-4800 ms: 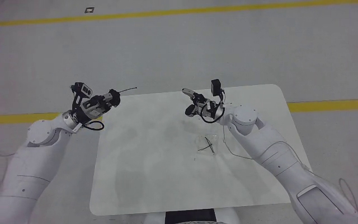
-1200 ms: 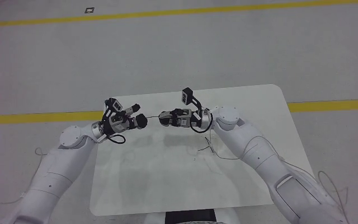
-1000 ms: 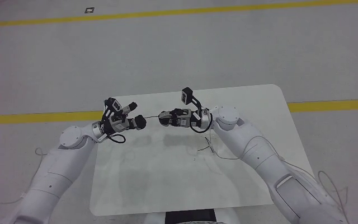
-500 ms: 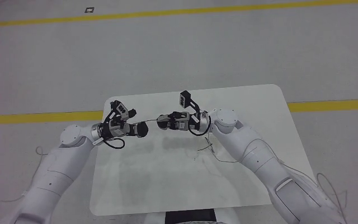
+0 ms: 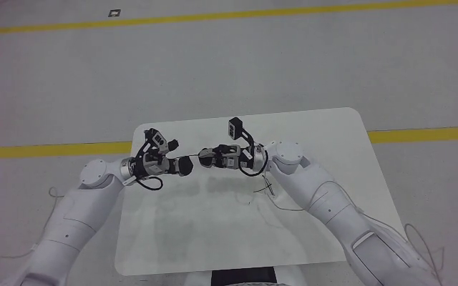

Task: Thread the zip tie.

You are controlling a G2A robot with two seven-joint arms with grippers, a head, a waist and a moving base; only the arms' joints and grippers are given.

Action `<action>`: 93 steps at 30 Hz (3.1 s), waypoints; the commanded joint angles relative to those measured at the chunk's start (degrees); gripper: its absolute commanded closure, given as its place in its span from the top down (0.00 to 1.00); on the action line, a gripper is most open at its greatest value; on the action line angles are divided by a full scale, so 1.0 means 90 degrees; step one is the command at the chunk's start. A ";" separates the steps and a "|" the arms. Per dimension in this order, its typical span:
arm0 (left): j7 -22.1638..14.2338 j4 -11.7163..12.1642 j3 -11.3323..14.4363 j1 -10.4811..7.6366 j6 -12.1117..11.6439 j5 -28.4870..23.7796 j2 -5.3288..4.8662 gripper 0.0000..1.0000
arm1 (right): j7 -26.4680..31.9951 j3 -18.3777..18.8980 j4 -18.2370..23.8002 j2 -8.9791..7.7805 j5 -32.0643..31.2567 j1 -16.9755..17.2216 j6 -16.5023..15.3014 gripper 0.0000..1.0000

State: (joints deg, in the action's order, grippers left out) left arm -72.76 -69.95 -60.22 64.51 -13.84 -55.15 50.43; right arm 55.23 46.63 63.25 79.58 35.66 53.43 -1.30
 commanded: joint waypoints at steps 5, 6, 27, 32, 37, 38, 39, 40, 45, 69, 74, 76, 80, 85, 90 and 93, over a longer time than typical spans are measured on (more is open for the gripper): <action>-0.0072 0.0071 0.0028 -0.0030 0.0050 0.0115 0.0029 0.40 | 0.0057 -0.0010 -0.0006 0.0002 -0.0202 -0.0045 0.0092 0.00; -0.0076 0.0081 0.0029 -0.0035 0.0053 0.0130 0.0033 0.37 | 0.0071 -0.0006 -0.0006 0.0002 -0.0217 -0.0048 0.0102 0.00; -0.0115 0.0267 0.0112 -0.0122 0.0145 0.0350 0.0137 0.18 | 0.0222 0.0035 0.0092 0.0014 -0.0458 -0.0024 0.0166 0.00; -0.0135 0.0292 0.0108 -0.0125 0.0168 0.0382 0.0152 0.16 | 0.0218 0.0034 0.0111 0.0027 -0.0469 0.0002 0.0125 0.00; -0.0165 0.0288 0.0125 -0.0134 0.0191 0.0400 0.0173 0.11 | 0.0176 0.0005 0.0098 0.0048 -0.0485 0.0018 0.0127 0.00; -0.0171 0.0291 0.0125 -0.0136 0.0193 0.0405 0.0177 0.11 | 0.0161 0.0005 0.0089 0.0052 -0.0492 0.0020 0.0132 0.00; -0.0179 0.0293 0.0124 -0.0138 0.0197 0.0411 0.0179 0.10 | 0.0151 0.0007 0.0083 0.0053 -0.0498 0.0022 0.0135 0.00; -0.0186 0.0296 0.0123 -0.0140 0.0200 0.0415 0.0182 0.10 | 0.0145 0.0011 0.0080 0.0054 -0.0501 0.0025 0.0137 0.00; -0.0223 0.0307 0.0119 -0.0146 0.0223 0.0444 0.0194 0.08 | 0.0153 0.0034 0.0080 0.0058 -0.0518 0.0035 0.0141 0.00; -0.0540 0.0334 -0.0274 -0.0003 -0.0060 0.0428 0.0137 0.00 | -0.0222 0.0759 0.0601 -0.0242 -0.1434 0.0392 0.0045 1.00; -0.0540 0.0334 -0.0274 -0.0003 -0.0060 0.0428 0.0137 0.00 | -0.0222 0.0759 0.0601 -0.0242 -0.1434 0.0392 0.0045 1.00; -0.0208 0.0278 -0.0303 0.0015 -0.0053 0.0495 0.0140 0.00 | -0.0330 0.0743 0.0641 -0.0252 -0.1617 0.0404 0.0046 1.00; -0.0158 0.0357 -0.0597 -0.0089 -0.0138 0.0564 0.0082 0.00 | -0.0315 0.0783 0.0869 -0.0395 -0.2889 0.0319 0.0109 1.00; -0.0359 0.0579 -0.0807 -0.0235 -0.0124 0.0693 0.0027 0.00 | 0.0112 0.0846 0.1323 -0.0586 -0.4282 0.0236 0.0279 1.00; -0.0581 0.0846 -0.0887 -0.0347 -0.0115 0.0714 0.0012 0.00 | 0.1190 0.0575 0.1849 -0.0726 -0.5593 0.0075 0.0360 1.00; -0.0715 0.0957 -0.0903 -0.0377 -0.0143 0.0705 0.0009 0.00 | 0.1610 0.0432 0.1944 -0.0742 -0.5835 -0.0024 0.0353 1.00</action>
State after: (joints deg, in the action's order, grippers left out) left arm -79.06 -61.51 -68.33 61.14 -15.04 -48.80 50.51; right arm 69.57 50.58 80.76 72.90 -16.85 53.33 1.76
